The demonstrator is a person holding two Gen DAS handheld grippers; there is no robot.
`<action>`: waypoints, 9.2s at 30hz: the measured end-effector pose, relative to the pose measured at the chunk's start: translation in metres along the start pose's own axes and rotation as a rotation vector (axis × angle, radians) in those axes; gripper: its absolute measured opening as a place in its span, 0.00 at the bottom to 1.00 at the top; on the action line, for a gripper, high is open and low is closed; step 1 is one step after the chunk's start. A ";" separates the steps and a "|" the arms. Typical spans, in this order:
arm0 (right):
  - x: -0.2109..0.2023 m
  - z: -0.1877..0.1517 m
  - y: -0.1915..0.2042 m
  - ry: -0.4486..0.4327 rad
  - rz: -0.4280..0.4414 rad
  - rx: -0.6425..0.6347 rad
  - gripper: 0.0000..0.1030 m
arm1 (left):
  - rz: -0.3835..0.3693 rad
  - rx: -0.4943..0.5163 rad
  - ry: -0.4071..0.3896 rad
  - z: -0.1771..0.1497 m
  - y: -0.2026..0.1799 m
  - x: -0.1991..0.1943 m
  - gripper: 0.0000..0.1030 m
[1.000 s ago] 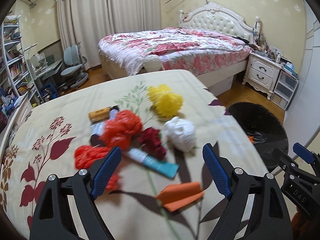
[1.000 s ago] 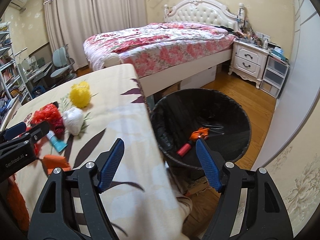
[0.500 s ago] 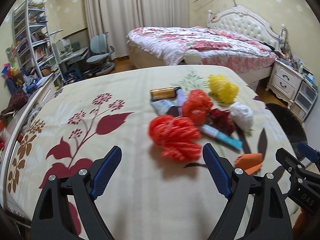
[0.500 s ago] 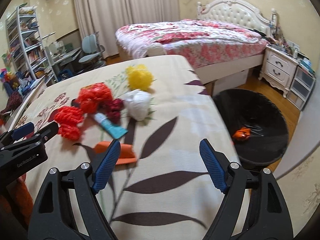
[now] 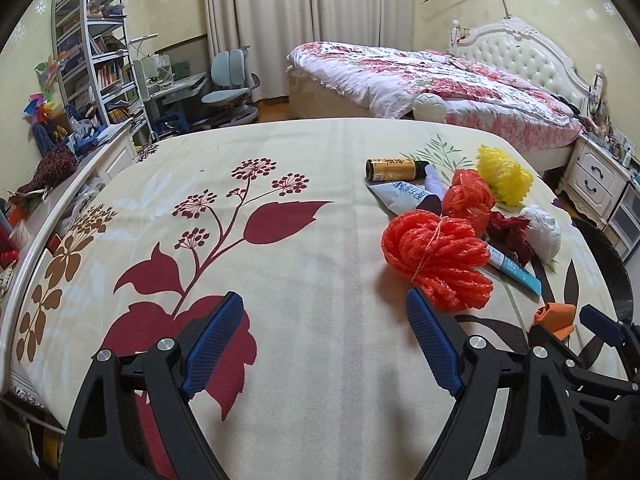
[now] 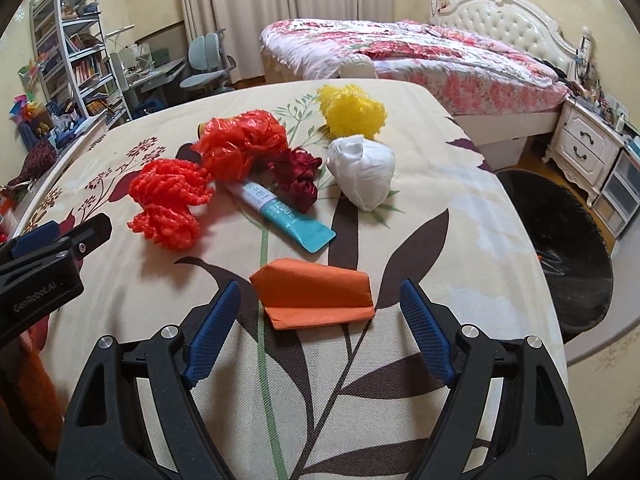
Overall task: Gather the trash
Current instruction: 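Grasp the orange paper with the right tool while the left tool reaches the red mesh bag, then lift the red mesh bag with the left tool while the right tool carries the orange paper to the bin, then open both tools to drop the mesh bag and orange paper into the bin, then grasp the red plastic bag with the left tool while the right tool grasps the white tissue, then carry the red bag and white tissue over the black bin with both tools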
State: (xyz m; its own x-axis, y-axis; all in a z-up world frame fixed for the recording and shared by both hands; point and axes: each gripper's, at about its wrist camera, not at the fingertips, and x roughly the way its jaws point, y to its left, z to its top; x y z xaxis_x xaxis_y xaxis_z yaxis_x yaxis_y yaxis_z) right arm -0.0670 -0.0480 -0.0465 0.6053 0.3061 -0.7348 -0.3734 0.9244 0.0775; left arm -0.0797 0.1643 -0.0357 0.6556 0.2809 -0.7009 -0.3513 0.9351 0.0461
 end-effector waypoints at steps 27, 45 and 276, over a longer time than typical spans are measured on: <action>-0.005 0.016 -0.064 -0.022 -0.090 0.066 0.56 | -0.086 0.061 0.021 0.013 -0.054 0.019 0.81; 0.004 0.018 -0.071 -0.006 -0.066 0.087 0.56 | -0.144 0.104 0.027 0.012 -0.065 0.025 0.60; 0.026 0.058 -0.059 -0.039 -0.079 0.048 0.35 | -0.119 0.024 -0.088 0.043 -0.020 -0.008 0.30</action>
State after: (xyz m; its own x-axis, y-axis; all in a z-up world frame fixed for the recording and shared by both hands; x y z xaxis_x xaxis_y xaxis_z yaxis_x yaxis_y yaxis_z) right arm 0.0115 -0.0817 -0.0309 0.6589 0.2397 -0.7130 -0.2897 0.9556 0.0536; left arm -0.0491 0.1521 0.0000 0.7480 0.1848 -0.6374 -0.2524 0.9675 -0.0157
